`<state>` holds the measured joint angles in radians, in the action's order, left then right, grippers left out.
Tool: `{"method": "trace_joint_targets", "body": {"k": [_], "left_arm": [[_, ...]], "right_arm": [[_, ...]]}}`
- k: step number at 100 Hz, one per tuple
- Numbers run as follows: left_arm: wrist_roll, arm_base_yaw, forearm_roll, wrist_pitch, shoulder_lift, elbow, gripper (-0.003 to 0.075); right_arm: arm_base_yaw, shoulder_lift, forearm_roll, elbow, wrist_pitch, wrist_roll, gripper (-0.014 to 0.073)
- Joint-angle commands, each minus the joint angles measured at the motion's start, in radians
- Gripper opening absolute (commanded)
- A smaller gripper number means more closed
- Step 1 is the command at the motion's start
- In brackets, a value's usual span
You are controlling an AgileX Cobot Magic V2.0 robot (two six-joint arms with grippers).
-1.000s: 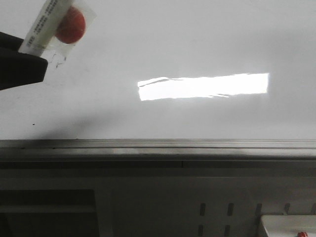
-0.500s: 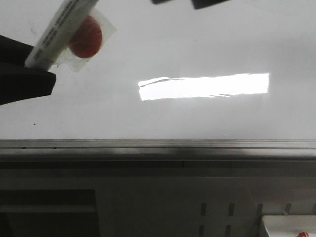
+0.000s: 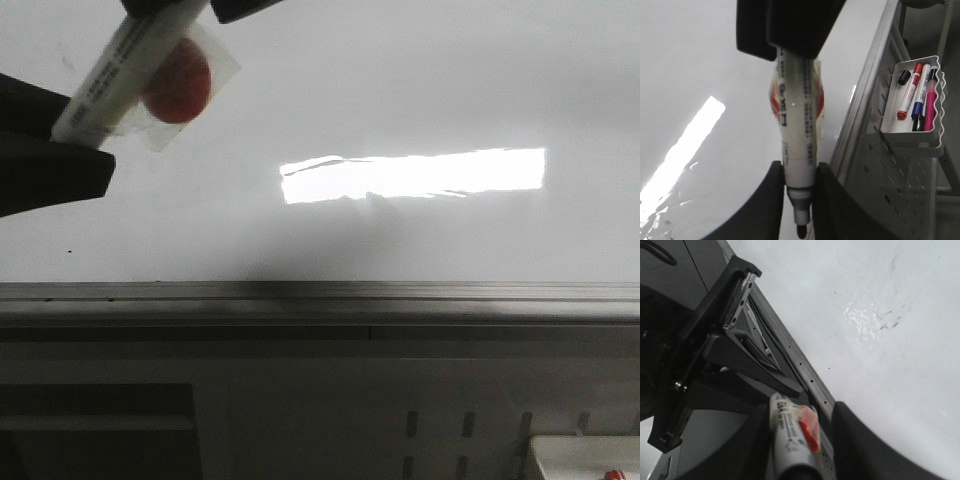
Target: Write number 4 on whiteboard
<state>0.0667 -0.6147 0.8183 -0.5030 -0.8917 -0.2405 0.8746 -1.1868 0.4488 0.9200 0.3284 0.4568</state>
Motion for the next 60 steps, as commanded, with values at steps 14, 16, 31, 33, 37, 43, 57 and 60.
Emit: {"method": "trace_joint_targets", "body": {"k": [14, 16, 31, 33, 37, 43, 57, 60], "left_arm": [[0.009, -0.002, -0.036, -0.065, 0.008, -0.022, -0.0018], [0.009, 0.000, -0.038, -0.062, 0.008, -0.022, -0.0016], [0.009, 0.000, -0.116, -0.045, 0.022, -0.022, 0.0134], [0.009, 0.000, -0.143, -0.038, 0.026, -0.022, 0.0171], [0.009, 0.000, -0.206, -0.018, 0.035, -0.022, 0.0247], [0.009, 0.000, -0.297, 0.034, 0.060, -0.022, 0.0337], [0.009, 0.000, -0.531, 0.214, 0.142, -0.022, 0.0368], [0.009, 0.000, -0.537, 0.246, 0.162, -0.022, 0.0368]], "right_arm": [[0.000, 0.016, 0.010, 0.038, -0.043, 0.017, -0.0064], [0.000, 0.016, 0.010, 0.038, -0.043, 0.017, -0.0064], [0.000, 0.016, -0.043, 0.038, -0.030, 0.017, -0.0064], [0.000, 0.016, -0.056, 0.038, -0.030, 0.017, -0.0064], [0.000, 0.016, -0.063, 0.038, -0.037, 0.017, -0.0064], [-0.002, 0.016, -0.063, 0.038, -0.063, 0.017, -0.0064], [-0.002, 0.014, -0.063, 0.038, -0.174, 0.017, -0.0064], [-0.002, 0.011, -0.063, 0.039, -0.192, 0.017, -0.0064]]}}
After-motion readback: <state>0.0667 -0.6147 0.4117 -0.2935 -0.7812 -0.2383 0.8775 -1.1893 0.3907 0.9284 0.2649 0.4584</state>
